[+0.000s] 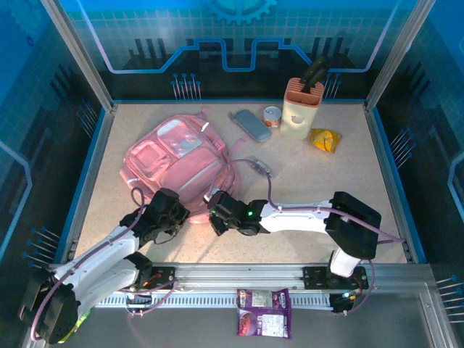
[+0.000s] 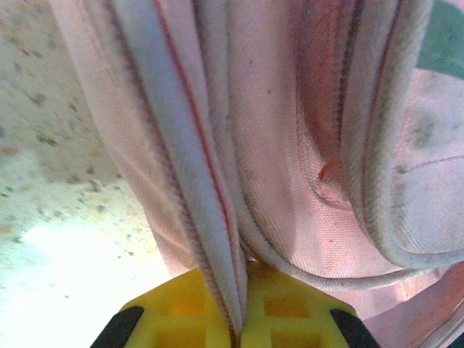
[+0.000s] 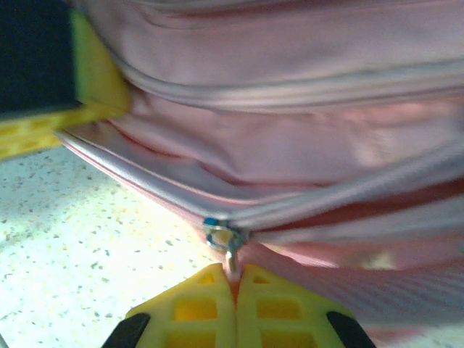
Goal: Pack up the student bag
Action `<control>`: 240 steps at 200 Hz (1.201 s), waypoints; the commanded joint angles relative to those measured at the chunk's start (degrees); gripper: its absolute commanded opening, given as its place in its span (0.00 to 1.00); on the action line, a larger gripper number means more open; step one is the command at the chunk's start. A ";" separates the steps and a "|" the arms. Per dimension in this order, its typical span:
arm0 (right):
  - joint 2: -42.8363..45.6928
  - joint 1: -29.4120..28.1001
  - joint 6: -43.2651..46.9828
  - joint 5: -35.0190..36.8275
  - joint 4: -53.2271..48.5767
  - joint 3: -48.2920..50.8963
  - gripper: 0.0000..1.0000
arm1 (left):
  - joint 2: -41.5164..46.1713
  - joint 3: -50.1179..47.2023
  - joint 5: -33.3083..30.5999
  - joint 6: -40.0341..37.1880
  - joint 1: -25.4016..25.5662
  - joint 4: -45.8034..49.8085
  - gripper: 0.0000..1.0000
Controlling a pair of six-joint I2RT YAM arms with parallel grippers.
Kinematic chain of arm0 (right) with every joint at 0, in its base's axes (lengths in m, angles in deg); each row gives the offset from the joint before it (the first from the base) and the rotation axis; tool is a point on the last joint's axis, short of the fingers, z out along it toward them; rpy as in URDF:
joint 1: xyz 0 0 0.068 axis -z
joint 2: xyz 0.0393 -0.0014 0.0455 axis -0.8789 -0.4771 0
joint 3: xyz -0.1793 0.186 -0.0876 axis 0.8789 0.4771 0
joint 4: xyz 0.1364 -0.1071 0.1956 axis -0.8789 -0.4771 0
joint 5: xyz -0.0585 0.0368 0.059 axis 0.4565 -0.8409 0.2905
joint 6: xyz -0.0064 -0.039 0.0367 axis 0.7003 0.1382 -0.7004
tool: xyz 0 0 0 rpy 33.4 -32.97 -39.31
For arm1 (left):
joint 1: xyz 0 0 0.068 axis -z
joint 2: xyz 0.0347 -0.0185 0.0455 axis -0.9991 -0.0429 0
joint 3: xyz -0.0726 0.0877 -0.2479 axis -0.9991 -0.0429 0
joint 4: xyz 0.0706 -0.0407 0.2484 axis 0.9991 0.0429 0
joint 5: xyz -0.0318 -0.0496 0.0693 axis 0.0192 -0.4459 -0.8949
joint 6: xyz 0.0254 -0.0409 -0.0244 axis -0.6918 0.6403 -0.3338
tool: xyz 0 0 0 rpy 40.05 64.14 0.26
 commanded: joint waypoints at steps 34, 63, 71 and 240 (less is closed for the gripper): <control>3.15 8.27 1.59 3.87 -7.57 3.15 0.00 | 4.78 2.28 -1.00 -9.66 -8.62 7.81 0.00; 2.67 8.92 3.83 0.90 -6.51 1.94 0.00 | 4.56 3.18 0.10 -13.28 -11.62 8.29 0.00; 2.50 8.43 4.29 -0.65 -6.04 1.55 0.00 | 4.00 3.80 0.62 -15.00 -12.94 8.29 0.00; -9.85 0.97 3.64 -5.39 -3.43 -11.10 0.00 | -6.22 9.44 13.55 -26.99 -30.14 7.15 0.40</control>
